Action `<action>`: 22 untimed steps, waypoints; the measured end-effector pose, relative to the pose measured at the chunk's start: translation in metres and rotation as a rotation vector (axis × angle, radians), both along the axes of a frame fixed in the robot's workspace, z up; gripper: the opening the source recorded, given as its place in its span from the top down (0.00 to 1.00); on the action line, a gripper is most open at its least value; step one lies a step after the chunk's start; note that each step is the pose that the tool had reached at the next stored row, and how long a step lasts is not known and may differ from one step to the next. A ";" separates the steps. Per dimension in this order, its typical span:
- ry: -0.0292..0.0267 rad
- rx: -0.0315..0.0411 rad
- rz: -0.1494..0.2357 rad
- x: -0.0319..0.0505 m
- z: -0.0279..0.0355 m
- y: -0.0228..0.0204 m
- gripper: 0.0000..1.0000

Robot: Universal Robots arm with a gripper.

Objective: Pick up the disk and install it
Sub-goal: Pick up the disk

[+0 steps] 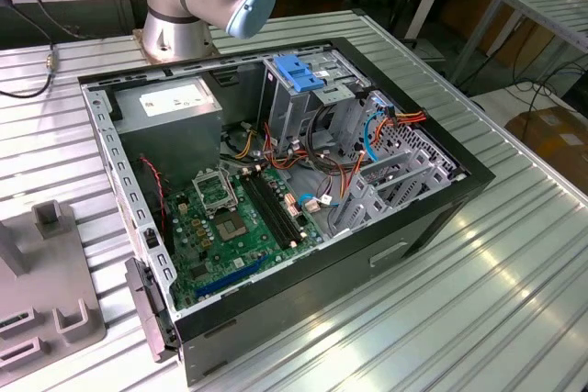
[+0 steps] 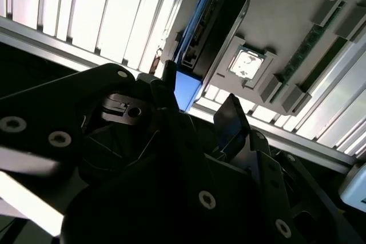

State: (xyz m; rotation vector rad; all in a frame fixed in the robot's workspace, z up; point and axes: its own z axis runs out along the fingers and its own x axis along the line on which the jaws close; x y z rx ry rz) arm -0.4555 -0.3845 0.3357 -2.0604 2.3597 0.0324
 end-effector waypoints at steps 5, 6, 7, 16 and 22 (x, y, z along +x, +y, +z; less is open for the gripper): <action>0.0003 0.0146 0.001 0.0000 -0.0045 0.0020 0.46; 0.0004 0.0170 0.001 -0.0003 -0.0051 0.0020 0.46; 0.0006 0.0187 0.001 -0.0008 -0.0062 0.0020 0.46; 0.0009 0.0196 0.002 -0.0058 -0.0181 0.0020 0.46; 0.0132 0.0197 0.005 -0.0056 -0.0218 0.0021 0.46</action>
